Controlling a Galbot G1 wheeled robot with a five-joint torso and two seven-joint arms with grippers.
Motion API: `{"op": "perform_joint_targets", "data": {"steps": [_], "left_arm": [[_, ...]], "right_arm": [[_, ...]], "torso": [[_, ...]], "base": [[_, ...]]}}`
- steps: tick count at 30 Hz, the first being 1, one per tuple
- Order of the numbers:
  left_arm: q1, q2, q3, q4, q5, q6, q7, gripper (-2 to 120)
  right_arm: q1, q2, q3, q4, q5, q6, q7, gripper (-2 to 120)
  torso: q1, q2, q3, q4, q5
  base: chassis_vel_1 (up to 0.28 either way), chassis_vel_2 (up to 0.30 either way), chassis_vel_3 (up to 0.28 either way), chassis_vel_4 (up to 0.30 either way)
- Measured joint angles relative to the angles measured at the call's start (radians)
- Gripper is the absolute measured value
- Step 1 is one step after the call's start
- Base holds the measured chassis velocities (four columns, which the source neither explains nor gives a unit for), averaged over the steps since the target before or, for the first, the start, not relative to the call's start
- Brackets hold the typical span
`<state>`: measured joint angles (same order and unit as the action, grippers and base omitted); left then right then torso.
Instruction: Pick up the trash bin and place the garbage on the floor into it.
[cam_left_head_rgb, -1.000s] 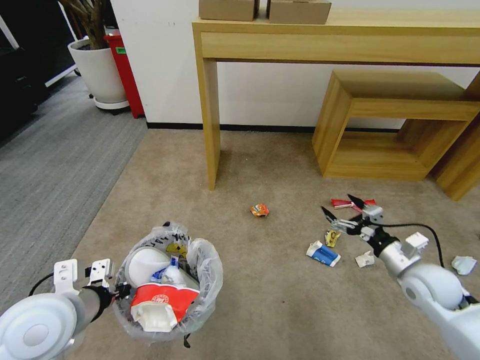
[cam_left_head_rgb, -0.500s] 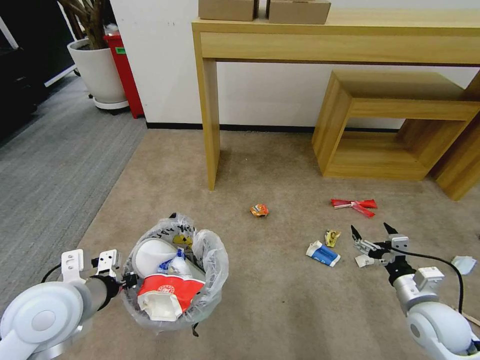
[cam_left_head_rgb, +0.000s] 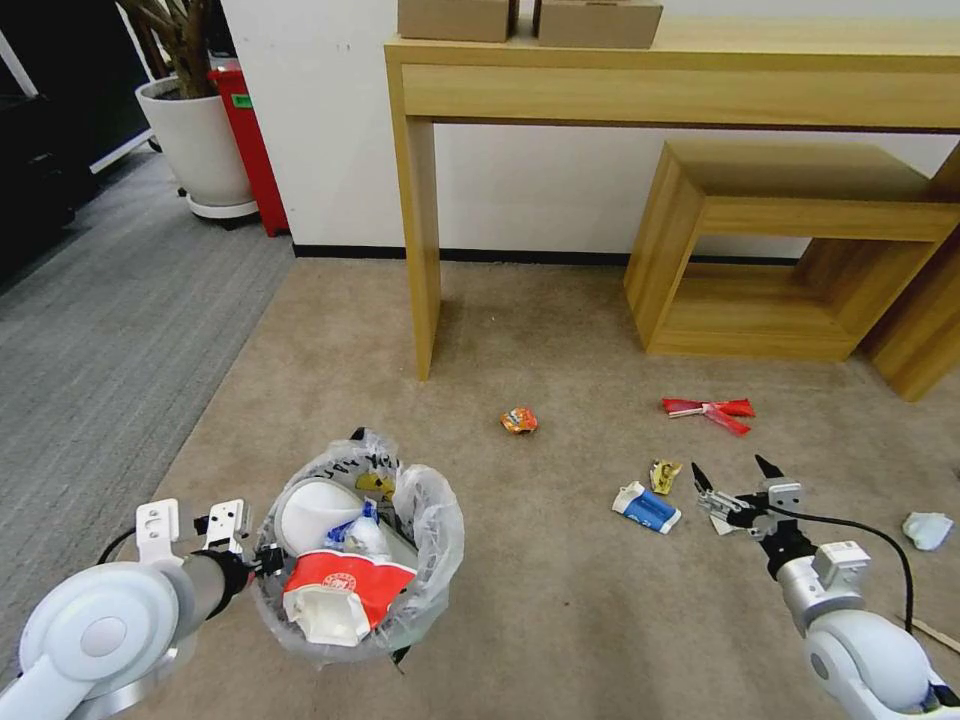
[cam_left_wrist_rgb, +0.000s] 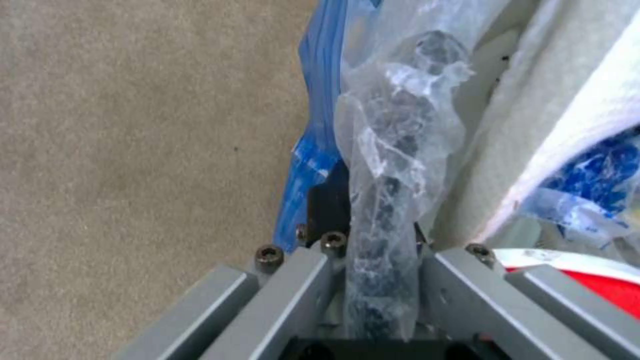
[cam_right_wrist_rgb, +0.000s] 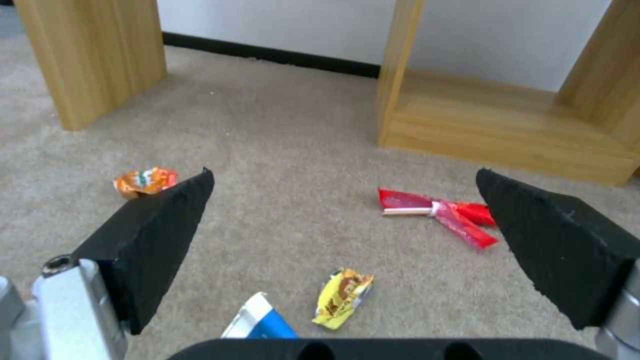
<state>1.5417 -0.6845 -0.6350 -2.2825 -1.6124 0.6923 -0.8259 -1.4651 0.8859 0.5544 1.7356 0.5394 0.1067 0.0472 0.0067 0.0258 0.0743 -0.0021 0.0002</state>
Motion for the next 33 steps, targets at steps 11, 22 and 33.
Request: {"op": "perform_joint_targets", "data": {"steps": [11, 22, 33], "left_arm": [[-0.003, -0.063, 0.013, 0.007, 0.044, -0.001, 0.012, 0], [-0.012, -0.160, 0.021, 0.005, 0.088, 0.002, 0.019, 0], [0.003, -0.218, 0.003, -0.017, 0.130, 0.006, 0.036, 0]], "right_arm": [[0.027, 0.065, -0.005, 0.025, -0.021, 0.151, -0.001, 100], [0.011, 0.310, 0.081, 0.082, -0.203, 0.352, 0.008, 100], [-0.046, 0.436, 0.095, 0.096, -0.276, 0.500, -0.032, 100]], "torso": [[0.000, 0.000, 0.000, -0.0001, -0.0004], [0.000, 0.000, 0.000, -0.0001, -0.0004], [0.000, 0.000, 0.000, -0.0001, -0.0002]], "base": [[0.000, 0.000, 0.000, 0.000], [0.000, 0.000, 0.000, 0.000], [-0.011, 0.015, 0.008, -0.014]]}}
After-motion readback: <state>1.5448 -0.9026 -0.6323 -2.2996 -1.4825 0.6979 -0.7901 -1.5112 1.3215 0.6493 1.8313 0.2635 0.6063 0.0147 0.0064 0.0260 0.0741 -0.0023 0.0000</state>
